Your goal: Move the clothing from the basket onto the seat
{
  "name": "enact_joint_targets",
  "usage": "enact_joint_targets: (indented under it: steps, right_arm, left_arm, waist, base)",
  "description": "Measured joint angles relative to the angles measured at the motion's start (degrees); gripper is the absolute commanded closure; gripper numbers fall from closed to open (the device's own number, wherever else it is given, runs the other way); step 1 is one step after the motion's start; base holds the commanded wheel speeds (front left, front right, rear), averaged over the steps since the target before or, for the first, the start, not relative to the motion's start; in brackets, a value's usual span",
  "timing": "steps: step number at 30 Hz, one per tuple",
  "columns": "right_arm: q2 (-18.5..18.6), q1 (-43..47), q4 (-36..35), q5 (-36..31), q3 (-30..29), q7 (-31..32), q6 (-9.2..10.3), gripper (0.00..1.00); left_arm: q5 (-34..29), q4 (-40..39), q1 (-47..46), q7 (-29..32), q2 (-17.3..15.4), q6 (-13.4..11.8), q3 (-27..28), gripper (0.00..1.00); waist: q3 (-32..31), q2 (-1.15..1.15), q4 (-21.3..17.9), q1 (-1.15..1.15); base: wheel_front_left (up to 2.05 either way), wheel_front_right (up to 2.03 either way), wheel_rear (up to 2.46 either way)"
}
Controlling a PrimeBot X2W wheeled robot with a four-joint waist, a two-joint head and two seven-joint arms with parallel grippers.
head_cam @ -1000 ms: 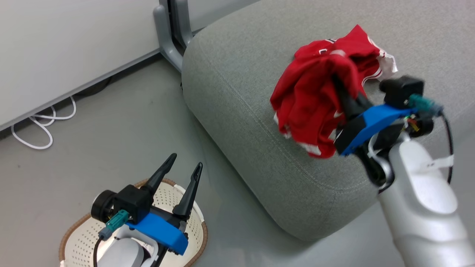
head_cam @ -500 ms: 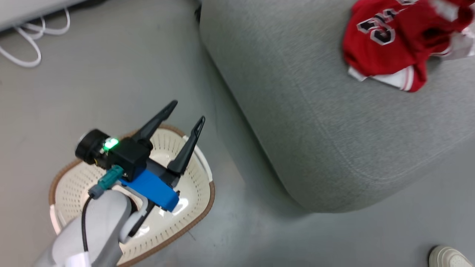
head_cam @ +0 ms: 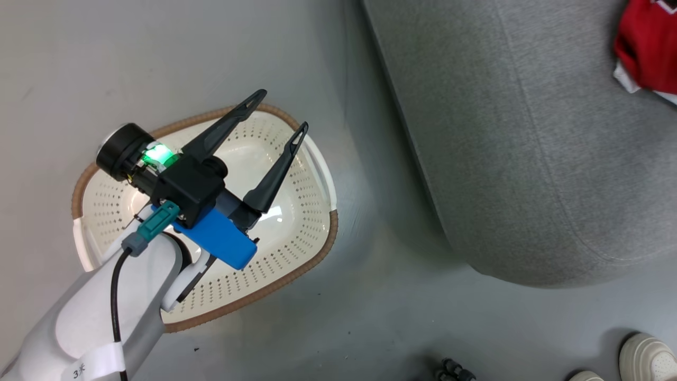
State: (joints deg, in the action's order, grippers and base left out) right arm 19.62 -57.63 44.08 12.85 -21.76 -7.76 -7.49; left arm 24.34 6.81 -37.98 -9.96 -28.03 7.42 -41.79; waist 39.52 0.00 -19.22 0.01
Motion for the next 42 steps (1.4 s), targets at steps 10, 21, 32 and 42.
enact_joint_targets:
  steps: [10,21,32,42]
  right_arm:
    - [-0.4,-0.5,7.7,-0.2,0.4,-4.2,0.00,0.98]
    - [-0.1,-2.1,11.2,-0.6,2.6,-5.0,0.00,0.00]
    - [0.4,-2.1,11.7,-0.2,4.1,-6.0,0.00,0.00]
    - [1.1,4.2,10.6,-1.3,8.5,-6.2,0.00,0.00]
  left_arm:
    - [0.1,-0.7,0.0,0.1,-0.3,-0.3,-0.5,0.00]
    - [0.8,-0.3,0.1,-0.2,-0.3,-0.4,-0.8,0.00]
    - [1.5,1.2,0.1,-1.8,0.4,-0.8,-0.9,0.00]
    - [3.9,7.6,3.9,-4.9,6.3,-0.8,-0.8,0.00]
  waist:
    - [1.2,0.00,0.5,-0.01]
    - [0.4,0.00,-0.1,-0.01]
    - [-0.6,0.00,0.1,-0.01]
    - [-7.9,0.00,1.8,-0.01]
  base:
    - [0.00,0.00,0.00]
    - [0.00,0.00,0.00]
    - [0.00,0.00,0.00]
    - [0.00,0.00,0.00]
